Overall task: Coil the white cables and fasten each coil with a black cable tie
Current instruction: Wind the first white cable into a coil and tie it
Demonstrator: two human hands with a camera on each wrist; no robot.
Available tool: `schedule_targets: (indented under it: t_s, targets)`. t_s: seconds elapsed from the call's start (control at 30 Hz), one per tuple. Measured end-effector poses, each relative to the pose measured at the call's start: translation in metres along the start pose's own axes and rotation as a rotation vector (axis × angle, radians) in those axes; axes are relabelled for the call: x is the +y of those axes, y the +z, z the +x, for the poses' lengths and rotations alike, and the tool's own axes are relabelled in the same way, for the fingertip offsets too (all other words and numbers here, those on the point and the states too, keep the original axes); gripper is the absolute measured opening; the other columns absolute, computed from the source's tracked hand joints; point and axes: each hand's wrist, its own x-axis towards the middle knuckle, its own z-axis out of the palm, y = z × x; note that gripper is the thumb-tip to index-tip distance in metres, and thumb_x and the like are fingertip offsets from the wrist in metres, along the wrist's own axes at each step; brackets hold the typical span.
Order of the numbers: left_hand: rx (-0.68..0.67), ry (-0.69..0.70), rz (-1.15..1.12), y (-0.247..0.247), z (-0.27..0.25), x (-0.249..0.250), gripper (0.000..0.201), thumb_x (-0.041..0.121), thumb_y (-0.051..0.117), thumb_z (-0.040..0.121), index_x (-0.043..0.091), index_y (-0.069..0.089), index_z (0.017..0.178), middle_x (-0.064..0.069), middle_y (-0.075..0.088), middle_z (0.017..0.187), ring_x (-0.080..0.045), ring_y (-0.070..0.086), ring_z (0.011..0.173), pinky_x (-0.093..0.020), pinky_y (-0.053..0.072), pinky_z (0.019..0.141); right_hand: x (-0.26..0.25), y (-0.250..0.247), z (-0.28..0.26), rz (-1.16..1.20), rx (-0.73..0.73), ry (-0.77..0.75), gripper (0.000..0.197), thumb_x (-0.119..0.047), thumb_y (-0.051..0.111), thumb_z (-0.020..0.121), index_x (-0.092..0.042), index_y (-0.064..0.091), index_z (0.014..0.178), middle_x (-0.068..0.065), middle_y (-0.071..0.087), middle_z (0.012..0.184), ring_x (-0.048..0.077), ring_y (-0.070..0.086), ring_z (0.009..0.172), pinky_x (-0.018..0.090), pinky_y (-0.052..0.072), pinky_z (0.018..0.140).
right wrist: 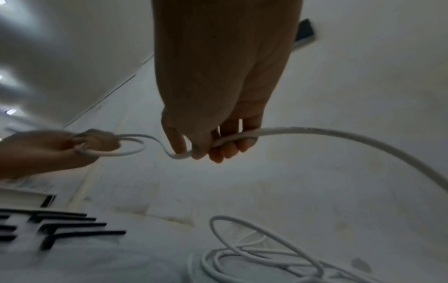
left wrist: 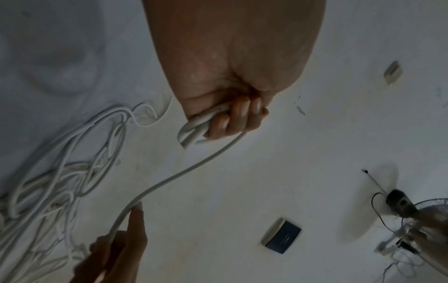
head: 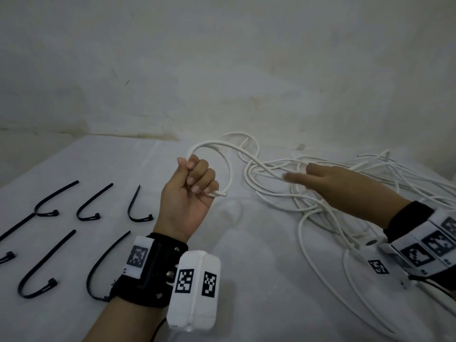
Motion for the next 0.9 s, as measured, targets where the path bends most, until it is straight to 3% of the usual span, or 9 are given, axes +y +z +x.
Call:
schedule_targets:
  t_s: [0.13,0.23,0.3,0.43,0.5,0.57,0.67,0.73,0.9]
  targets:
    - [0.052,-0.009,0.043,0.005,-0.002,-0.005,0.046,0.032,0.027,0.098,0.018,0.052,0.062,0.008,0.034,0.052,-0.004,0.033,0.042,-0.016,0.035,0.045,-0.031,-0.017,0.008,-0.099,0.095,-0.193,0.057,0.003,0.036,0.072,-0.017,0.064,0.117,0.003,0.051,0.080,0.023,0.052,0.061,0.031,0.037,0.055]
    - [0.077,-0.026,0.099,0.006,-0.005,-0.007,0.048,0.033,0.025,0.100,0.018,0.050,0.062,0.008,0.032,0.052,-0.004,0.031,0.041,-0.016,0.035,0.044,-0.063,-0.030,0.017,-0.077,0.131,-0.297,0.054,0.000,0.031,0.072,-0.020,0.067,0.106,0.000,0.052,0.086,0.018,0.044,0.073,0.031,0.026,0.064]
    - [0.074,-0.055,0.129,0.009,-0.007,-0.011,0.045,0.034,0.025,0.100,0.018,0.047,0.063,0.008,0.032,0.052,-0.004,0.031,0.042,-0.016,0.035,0.044,-0.080,-0.038,0.025,-0.042,0.150,-0.321,0.046,0.000,0.035,0.076,-0.023,0.066,0.102,-0.004,0.053,0.088,0.016,0.039,0.076,0.032,0.025,0.064]
    - [0.035,-0.122,0.263,0.015,-0.014,-0.018,0.035,0.036,0.025,0.098,0.015,0.035,0.071,0.006,0.032,0.053,-0.006,0.031,0.047,-0.018,0.033,0.049,-0.107,-0.053,0.044,0.202,0.188,-0.337,0.019,-0.015,0.045,0.088,-0.018,0.064,0.093,-0.009,0.059,0.084,0.016,0.045,0.067,0.029,0.041,0.059]
    - [0.022,-0.155,0.361,0.016,-0.017,-0.021,0.033,0.038,0.029,0.097,0.012,0.037,0.077,0.001,0.031,0.059,-0.013,0.029,0.056,-0.024,0.035,0.055,-0.109,-0.057,0.048,0.369,0.194,-0.241,0.010,-0.023,0.054,0.087,-0.018,0.059,0.094,-0.019,0.054,0.081,0.002,0.045,0.068,0.016,0.040,0.061]
    - [0.006,-0.189,0.412,0.018,-0.020,-0.024,0.032,0.040,0.032,0.097,0.011,0.041,0.085,-0.001,0.032,0.062,-0.017,0.028,0.061,-0.028,0.035,0.061,-0.105,-0.059,0.048,0.462,0.172,-0.105,0.021,-0.029,0.069,0.083,-0.023,0.052,0.094,-0.028,0.046,0.075,-0.009,0.046,0.068,0.009,0.038,0.063]
    - [-0.018,-0.252,0.391,0.022,-0.023,-0.027,0.031,0.040,0.032,0.091,0.013,0.038,0.078,-0.003,0.037,0.067,-0.015,0.033,0.063,-0.023,0.042,0.059,-0.099,-0.059,0.049,0.509,0.156,-0.017,0.035,-0.031,0.079,0.076,-0.029,0.044,0.085,-0.021,0.045,0.069,-0.006,0.047,0.064,0.013,0.037,0.058]
    - [-0.032,-0.279,0.388,0.022,-0.023,-0.028,0.028,0.039,0.034,0.089,0.013,0.040,0.082,-0.008,0.035,0.077,-0.016,0.034,0.065,-0.022,0.044,0.056,-0.098,-0.060,0.050,0.568,0.155,-0.022,0.030,-0.026,0.078,0.078,-0.025,0.048,0.082,-0.018,0.048,0.071,0.002,0.049,0.066,0.015,0.039,0.058]
    - [0.005,-0.280,0.413,0.020,-0.021,-0.026,0.030,0.038,0.034,0.091,0.013,0.039,0.074,0.001,0.042,0.061,-0.011,0.041,0.059,-0.022,0.044,0.054,-0.092,-0.064,0.049,0.648,0.140,-0.024,0.009,-0.013,0.068,0.087,-0.014,0.060,0.091,0.001,0.060,0.080,0.014,0.058,0.073,0.029,0.047,0.068]
